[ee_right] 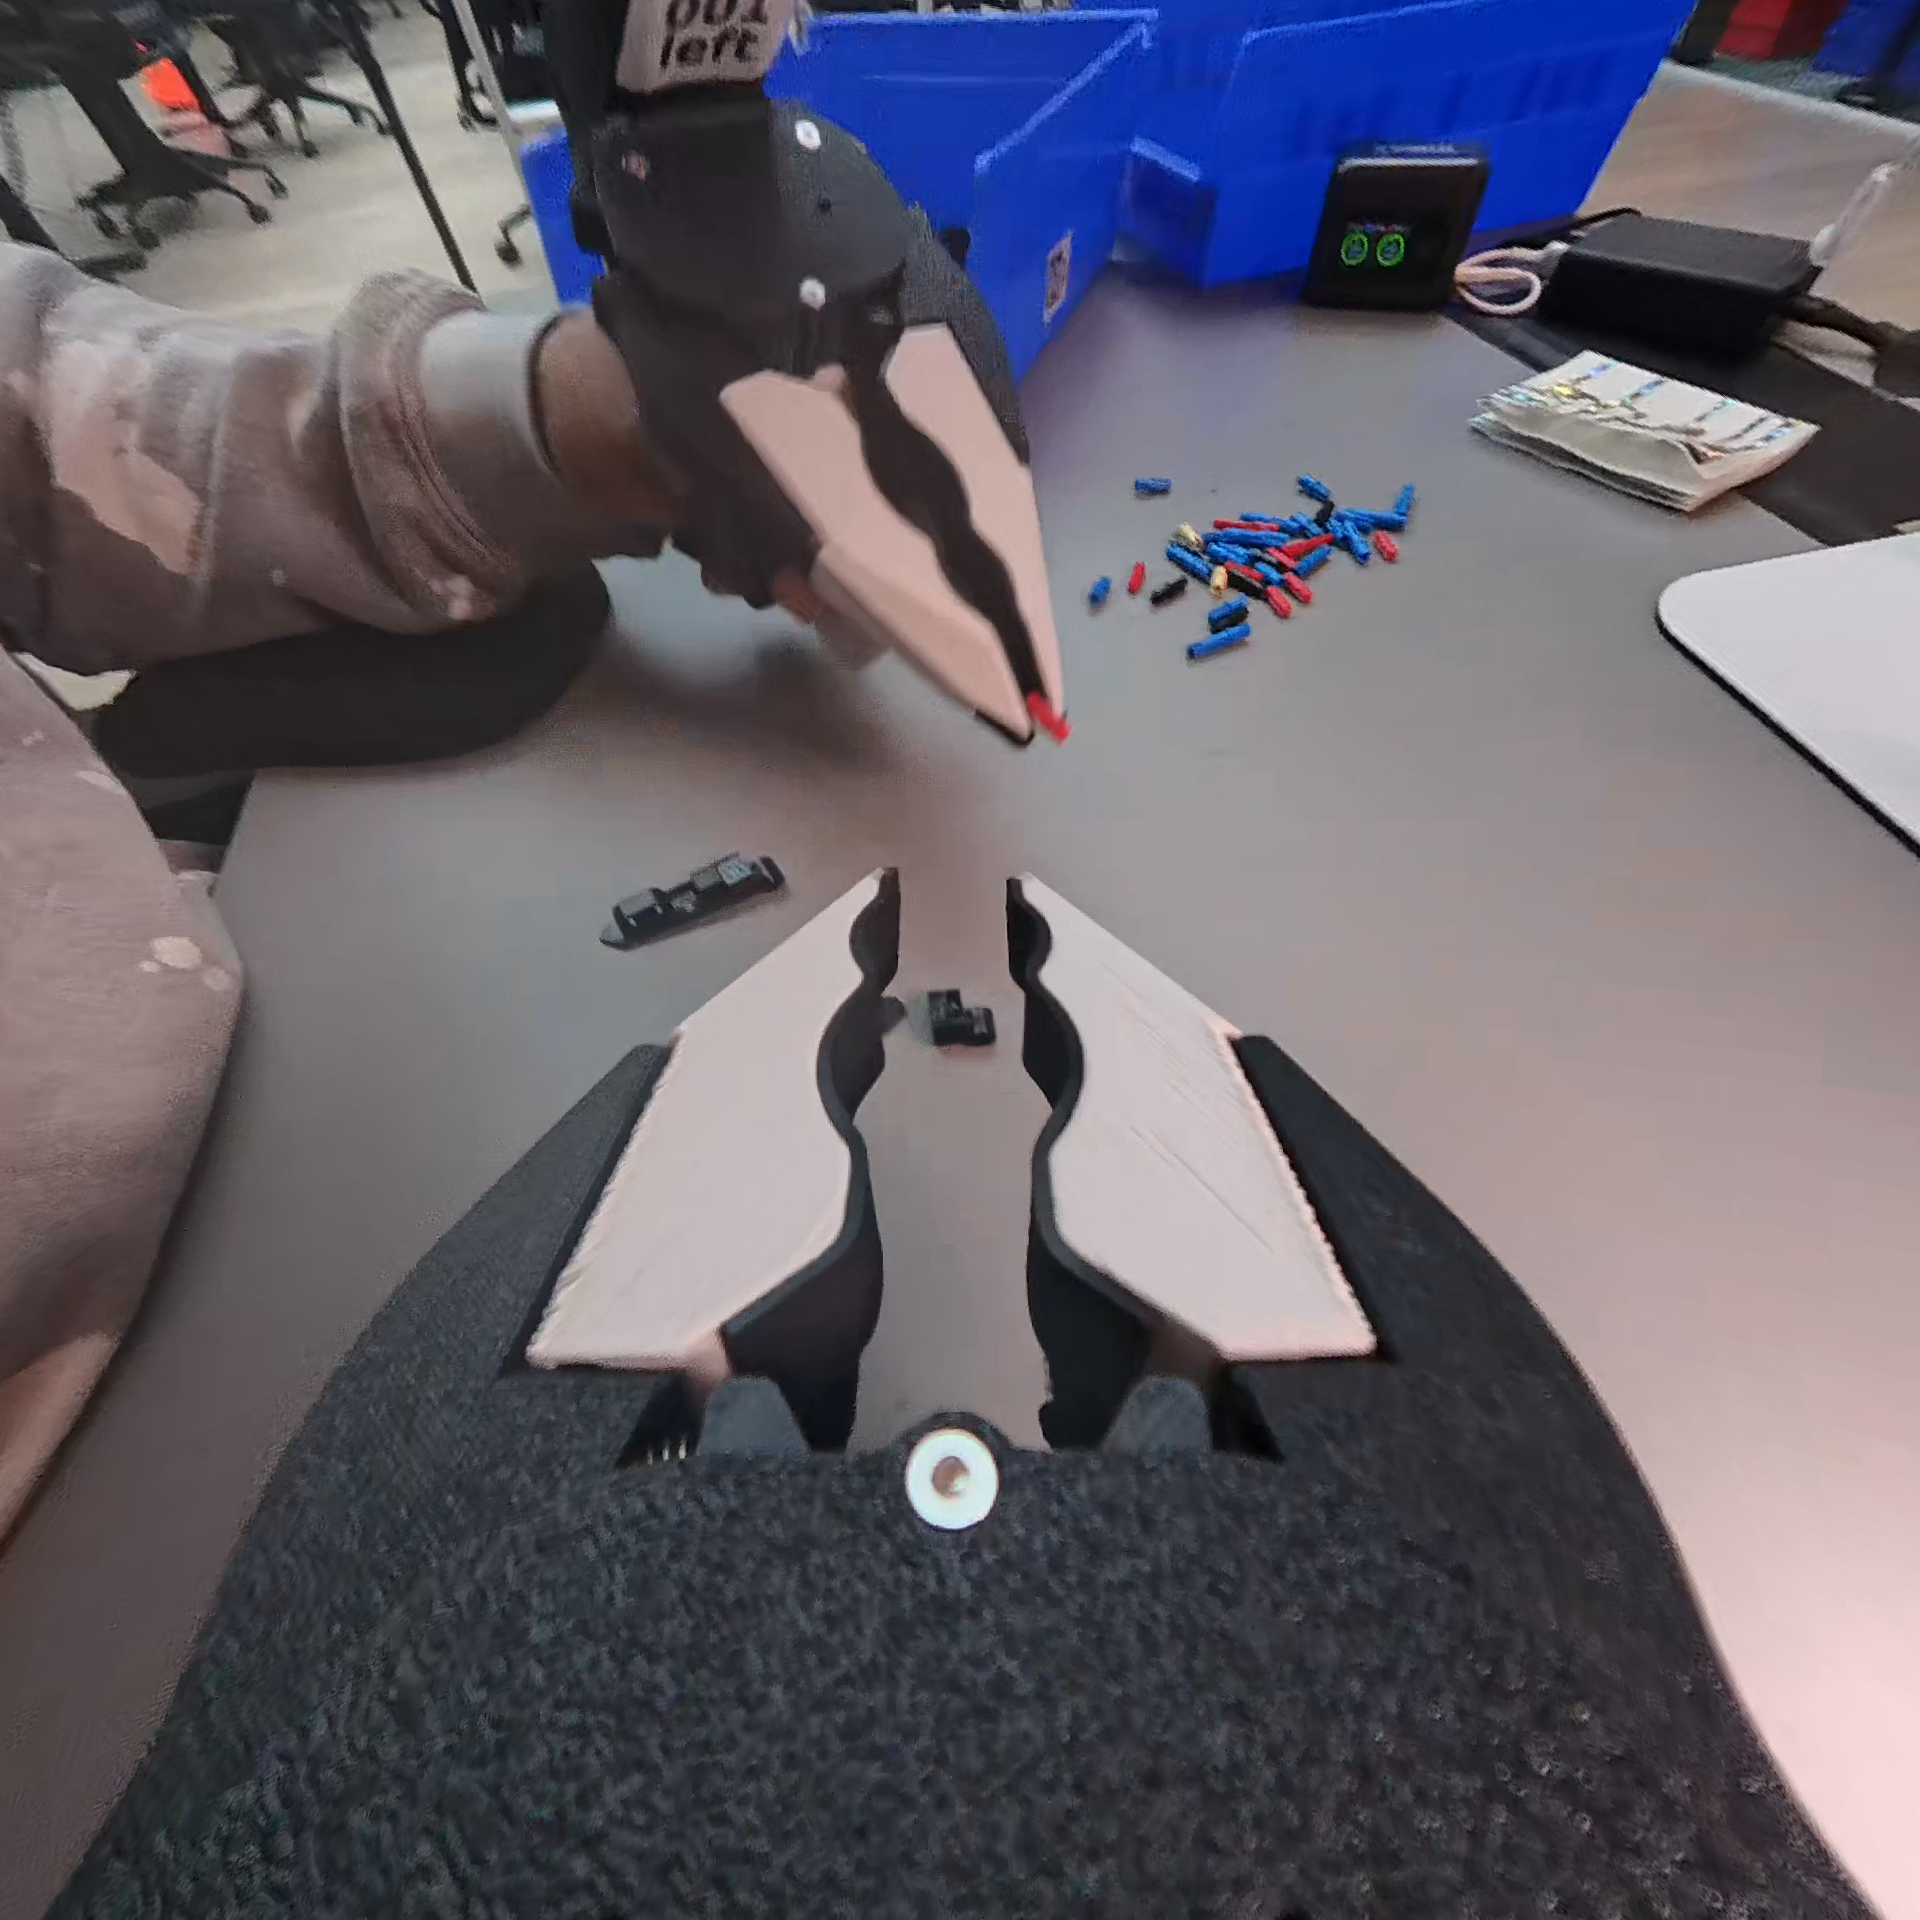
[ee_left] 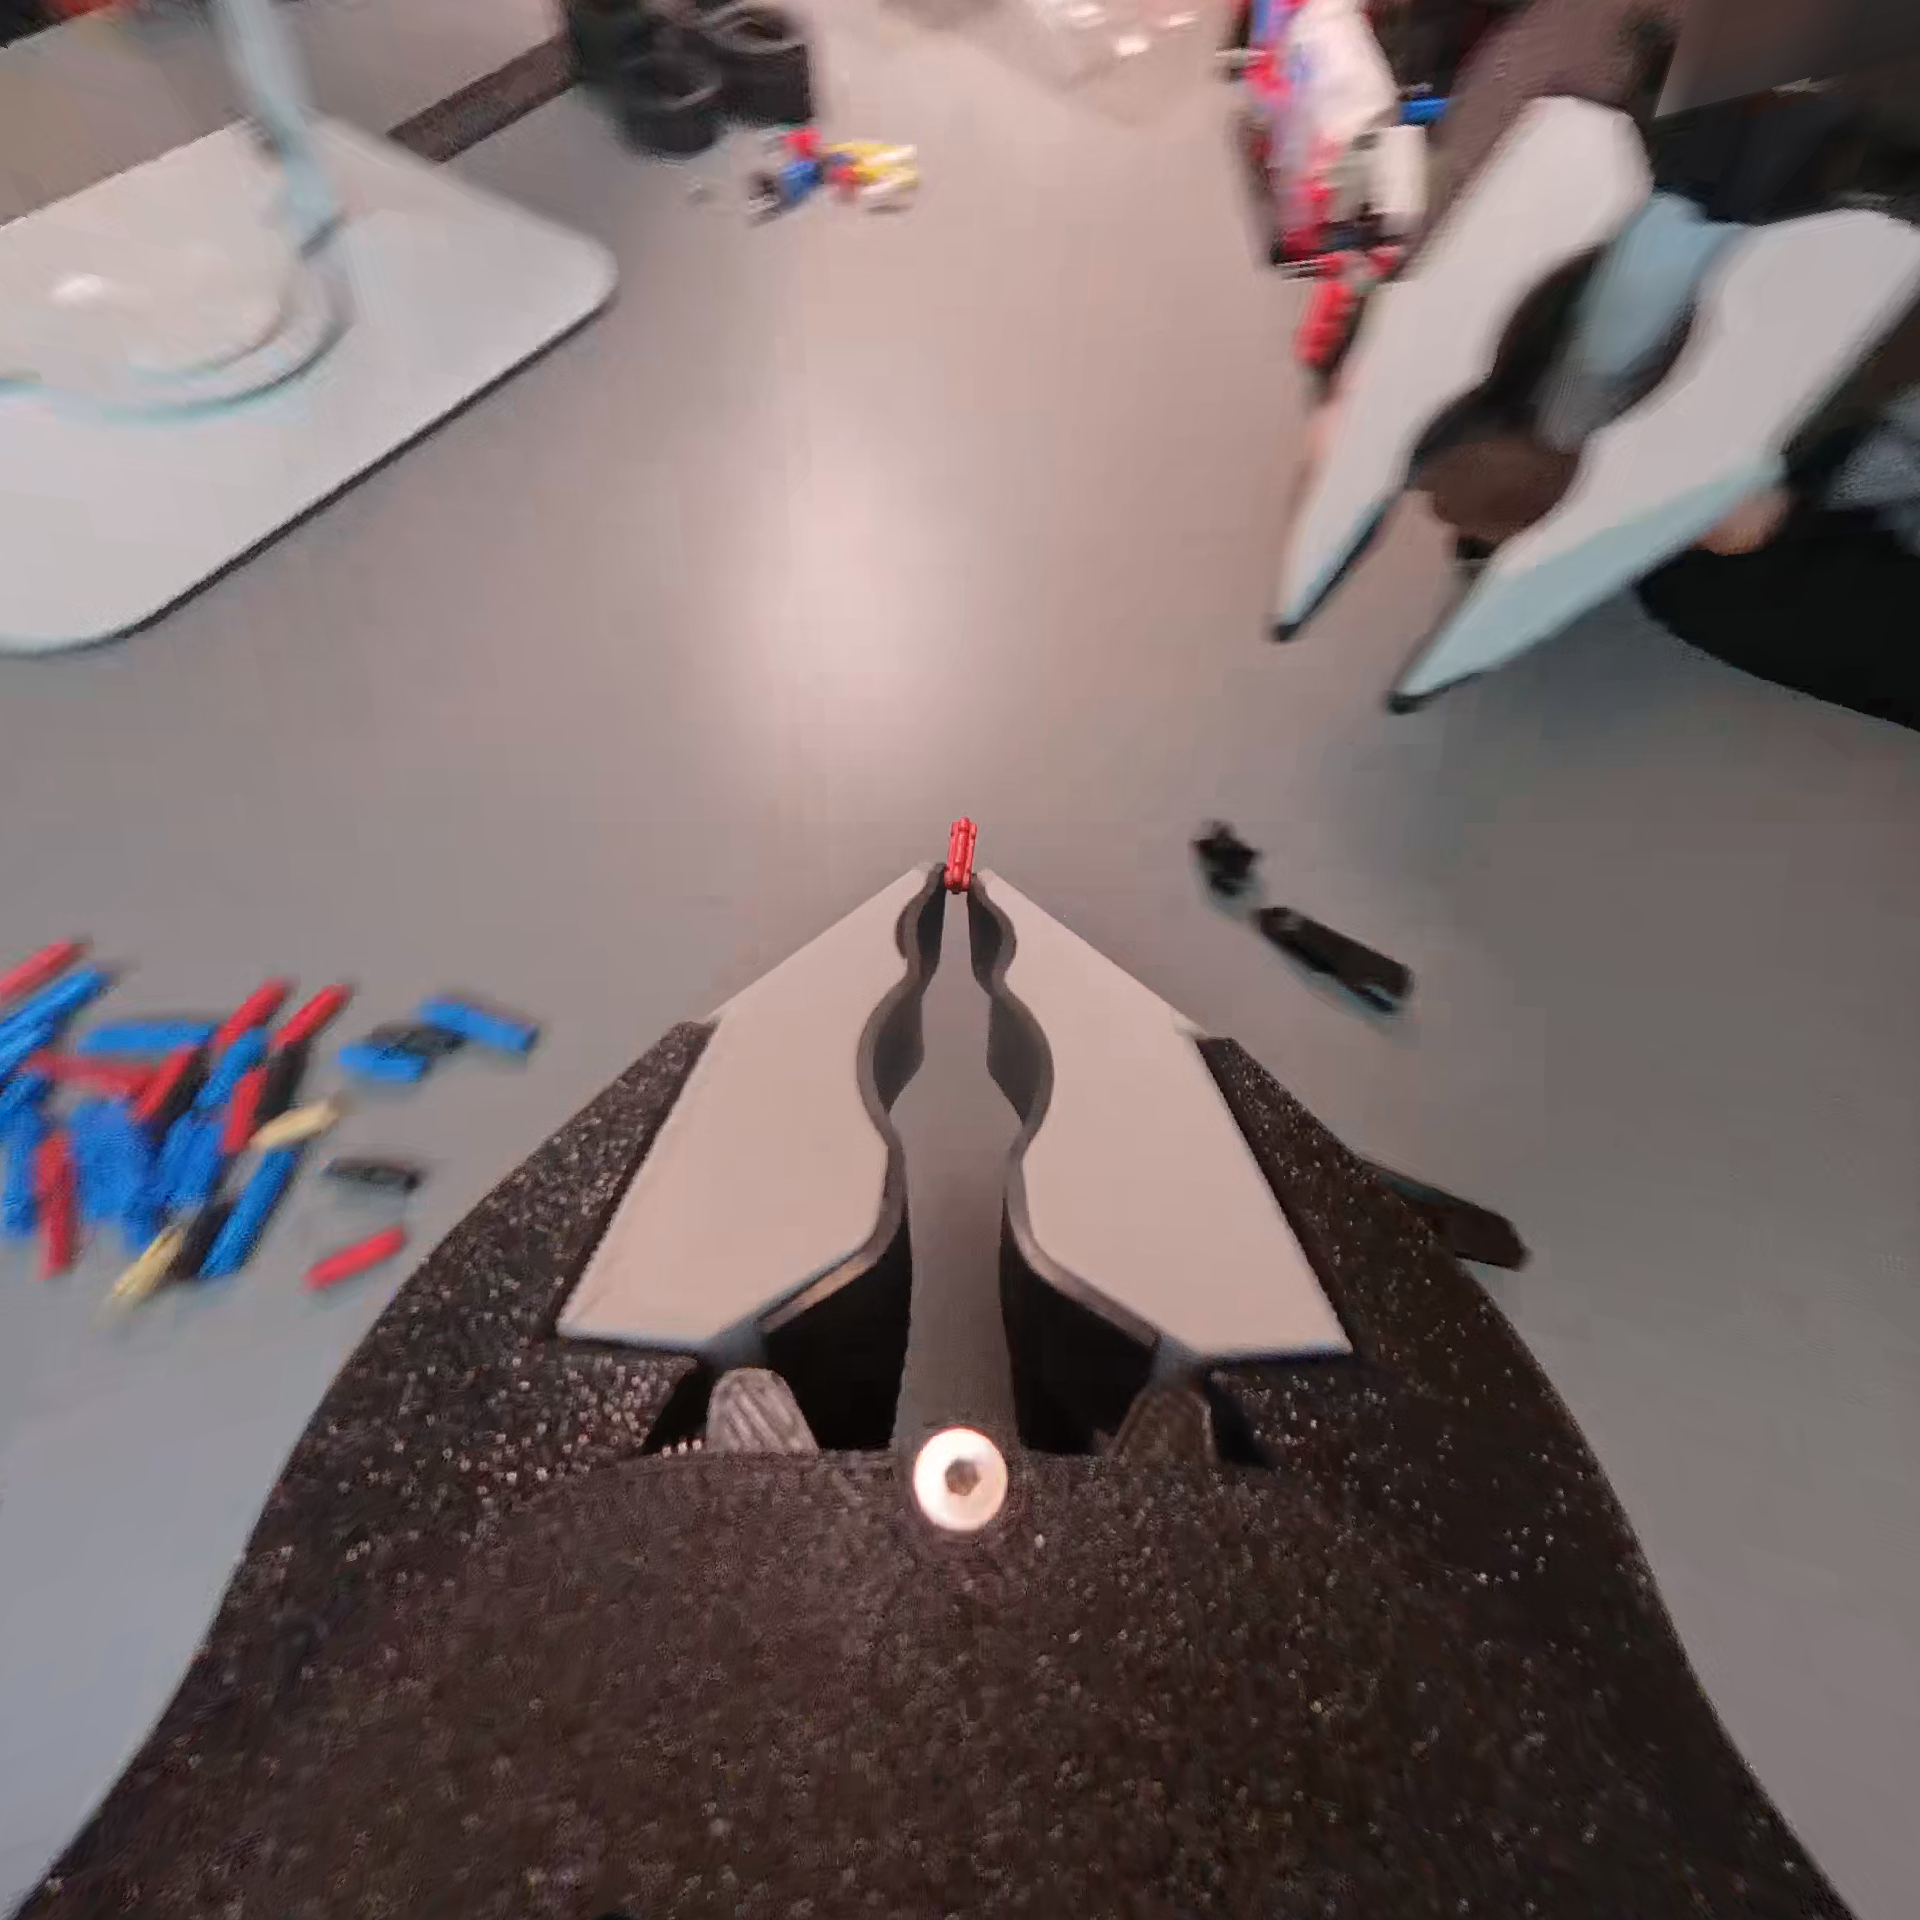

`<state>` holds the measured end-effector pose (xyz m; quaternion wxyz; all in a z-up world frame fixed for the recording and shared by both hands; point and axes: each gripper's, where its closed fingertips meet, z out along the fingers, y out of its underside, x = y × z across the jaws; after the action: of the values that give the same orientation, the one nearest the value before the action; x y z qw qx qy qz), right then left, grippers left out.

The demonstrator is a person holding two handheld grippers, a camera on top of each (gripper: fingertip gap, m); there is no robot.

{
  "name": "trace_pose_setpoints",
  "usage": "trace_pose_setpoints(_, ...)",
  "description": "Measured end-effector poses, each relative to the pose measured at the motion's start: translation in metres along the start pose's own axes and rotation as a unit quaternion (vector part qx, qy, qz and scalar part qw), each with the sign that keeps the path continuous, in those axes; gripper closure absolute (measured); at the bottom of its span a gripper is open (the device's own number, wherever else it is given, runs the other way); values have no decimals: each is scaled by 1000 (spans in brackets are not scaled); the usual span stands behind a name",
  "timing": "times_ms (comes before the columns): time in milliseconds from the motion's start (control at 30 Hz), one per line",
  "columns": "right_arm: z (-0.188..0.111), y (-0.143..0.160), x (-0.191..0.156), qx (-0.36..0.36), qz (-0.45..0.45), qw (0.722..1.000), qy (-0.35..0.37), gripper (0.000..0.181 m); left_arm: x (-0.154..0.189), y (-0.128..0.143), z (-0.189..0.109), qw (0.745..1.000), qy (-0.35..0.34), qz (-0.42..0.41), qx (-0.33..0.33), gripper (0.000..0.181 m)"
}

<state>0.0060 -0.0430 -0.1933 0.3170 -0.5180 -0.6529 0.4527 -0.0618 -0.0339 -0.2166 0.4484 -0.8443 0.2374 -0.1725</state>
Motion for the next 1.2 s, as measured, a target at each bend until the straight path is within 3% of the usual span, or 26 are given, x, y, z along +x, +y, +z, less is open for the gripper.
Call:
trace_pose_setpoints(100, 3, 23, 4, -72, -25, 997, 9, 160, -57, 27, -9, 990, -99, -96, -41, 177)
trace_pose_setpoints(167, 10, 37, 2, -114, -33, 993, 6, 159, -67, 36, -10, 984, -113, -129, -48, 167)
trace_pose_setpoints(333, 24, 53, 4, -178, -49, 983, 3, 156, -60, 27, -7, 988, -102, -114, -34, 156)
trace_pose_setpoints(400, 29, 57, 2, -197, -55, 979, -5, 153, -42, 17, -3, 994, -65, -91, -20, 157)
trace_pose_setpoints(467, 31, 56, 1, -204, -68, 977, -4, 167, -15, 11, 4, 996, -3, -85, -14, 157)
trace_pose_setpoints(533, 32, 53, 1, -192, -92, 977, 5, 167, 13, 5, 10, 992, 72, -105, -3, 157)
trace_pose_setpoints(600, 31, 36, 1, -135, -119, 983, 24, 167, 36, 0, 13, 979, 143, -141, 9, 156)
trace_pose_setpoints(767, 14, -21, 4, 6, -218, 969, 121, 167, 60, -36, -1, 923, 276, -247, 102, 158)
trace_pose_setpoints(933, 5, -43, -1, 41, -298, 936, 182, 166, 65, -56, -13, 907, 299, -252, 156, 166)
trace_pose_setpoints(1200, -10, -40, -26, 74, -222, 971, 53, 165, 91, -53, -20, 931, 309, -128, 144, 177)
